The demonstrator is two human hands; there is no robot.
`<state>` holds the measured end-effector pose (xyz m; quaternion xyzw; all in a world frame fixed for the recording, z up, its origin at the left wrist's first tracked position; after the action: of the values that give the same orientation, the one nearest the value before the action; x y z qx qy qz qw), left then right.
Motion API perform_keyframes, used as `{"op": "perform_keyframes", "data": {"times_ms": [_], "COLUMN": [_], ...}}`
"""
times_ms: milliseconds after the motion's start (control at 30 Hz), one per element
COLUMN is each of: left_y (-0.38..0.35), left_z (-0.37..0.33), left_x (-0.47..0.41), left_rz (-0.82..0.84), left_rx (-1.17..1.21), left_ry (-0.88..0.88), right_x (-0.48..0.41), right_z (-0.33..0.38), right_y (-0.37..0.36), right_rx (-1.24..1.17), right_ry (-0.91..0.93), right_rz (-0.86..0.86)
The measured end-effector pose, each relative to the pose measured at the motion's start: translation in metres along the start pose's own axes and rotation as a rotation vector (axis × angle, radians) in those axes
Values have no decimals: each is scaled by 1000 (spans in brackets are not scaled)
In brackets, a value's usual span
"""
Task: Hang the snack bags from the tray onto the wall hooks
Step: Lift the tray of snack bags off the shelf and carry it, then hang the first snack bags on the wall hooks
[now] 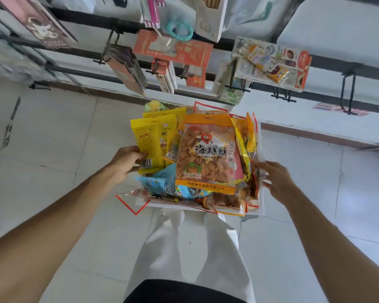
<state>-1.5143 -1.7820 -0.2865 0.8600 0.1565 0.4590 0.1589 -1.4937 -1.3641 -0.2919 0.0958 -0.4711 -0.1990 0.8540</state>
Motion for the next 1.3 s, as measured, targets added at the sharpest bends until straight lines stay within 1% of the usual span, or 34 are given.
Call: {"op": "perform_keyframes", "data": {"times_ms": [167,400,533,667,833,967,1067,1167,1233,1300], "left_y": [-27,-62,-82,-92,-96,-101,-108,-106,-105,-105], "left_z": [5,7,10,23,17,16,16,15,12,5], "left_x": [-28,-71,-93,-116,-114,-109,-106,-109,-106,-98], "left_rz": [-28,-117,-119,-151,-168,-113,-64,-92,-102,-139], "left_rx": [-29,-35,-23,28,68,85,87,49,6,-54], "left_ry": [-31,-31,-37,49,71,54,7,-47,-43,-34], "right_x": [-33,-82,-104,-118,-118,-108,-108,-102,-93,-83], "right_z": [-16,-26,-31,-34,-31,-23,-22,-18,-14,-9], "right_y": [-9,-26,-35,-42,-44,-39,-37,-36,-36,-39], "right_rx": [-13,10,11,18,52,63,76,100,176,304], "right_ry": [-37,-46,-57,-43,-52,-38,-53,-58,-43,8], "right_rz": [-49,-109,-112,-149,-181,-211,-178,-123,-128,-170]}}
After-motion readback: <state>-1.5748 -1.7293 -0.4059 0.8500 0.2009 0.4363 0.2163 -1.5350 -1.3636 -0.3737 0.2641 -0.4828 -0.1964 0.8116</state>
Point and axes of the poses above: each hand's wrist, its own x-axis away from the middle knuckle, its own y-axis out of the back of the hand, z = x × y, the point moved 3 cm from there along -x, towards the middle knuckle, and after that the axes turned 12 degrees about -z, right-handed, at the moved point
